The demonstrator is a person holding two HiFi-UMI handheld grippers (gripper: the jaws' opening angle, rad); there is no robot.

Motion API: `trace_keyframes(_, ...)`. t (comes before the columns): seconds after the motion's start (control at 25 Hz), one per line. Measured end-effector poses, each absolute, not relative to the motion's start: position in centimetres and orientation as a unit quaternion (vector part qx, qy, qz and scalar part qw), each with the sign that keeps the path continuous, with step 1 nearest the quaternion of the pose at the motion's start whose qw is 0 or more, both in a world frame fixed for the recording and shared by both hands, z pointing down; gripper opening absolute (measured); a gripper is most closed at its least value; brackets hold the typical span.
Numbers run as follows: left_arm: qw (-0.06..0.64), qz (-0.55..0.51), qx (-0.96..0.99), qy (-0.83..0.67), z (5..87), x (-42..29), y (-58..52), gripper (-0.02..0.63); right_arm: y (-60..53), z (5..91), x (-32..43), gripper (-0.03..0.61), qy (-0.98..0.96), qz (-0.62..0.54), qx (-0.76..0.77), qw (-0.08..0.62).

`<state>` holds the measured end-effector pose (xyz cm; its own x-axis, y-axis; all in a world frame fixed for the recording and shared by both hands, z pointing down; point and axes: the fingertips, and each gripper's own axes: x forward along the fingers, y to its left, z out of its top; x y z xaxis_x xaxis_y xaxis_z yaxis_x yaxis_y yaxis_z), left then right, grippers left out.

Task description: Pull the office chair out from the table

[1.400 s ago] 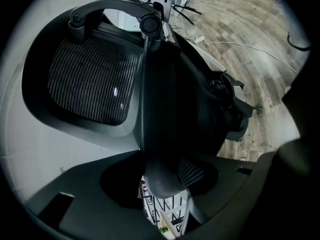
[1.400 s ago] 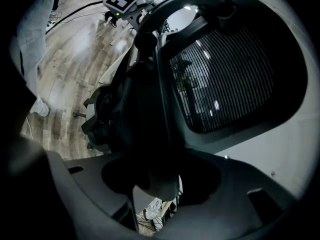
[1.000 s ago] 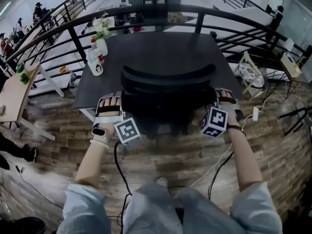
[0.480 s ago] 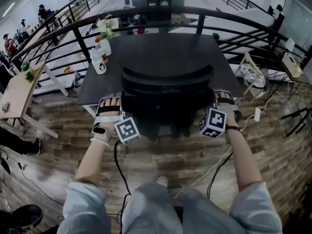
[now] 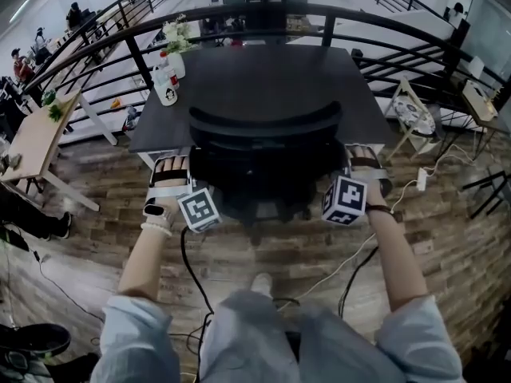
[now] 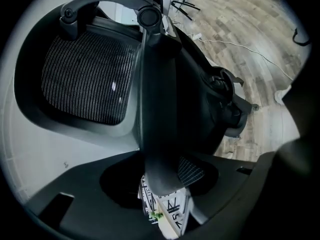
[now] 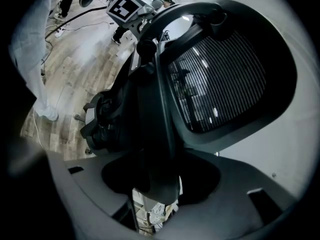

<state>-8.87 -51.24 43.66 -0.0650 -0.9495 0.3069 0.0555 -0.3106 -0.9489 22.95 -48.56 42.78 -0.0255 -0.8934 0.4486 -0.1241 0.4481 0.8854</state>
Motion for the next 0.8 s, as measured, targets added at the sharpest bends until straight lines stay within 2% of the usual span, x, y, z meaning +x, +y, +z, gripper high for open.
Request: trace_keyframes(0.8,0.383,-0.630,-0.514,0.438,42.8,-8.4,-29.9,0.201,-32.7,42.4,23.8,0.207,-0.648,-0.354,0.383,0.555)
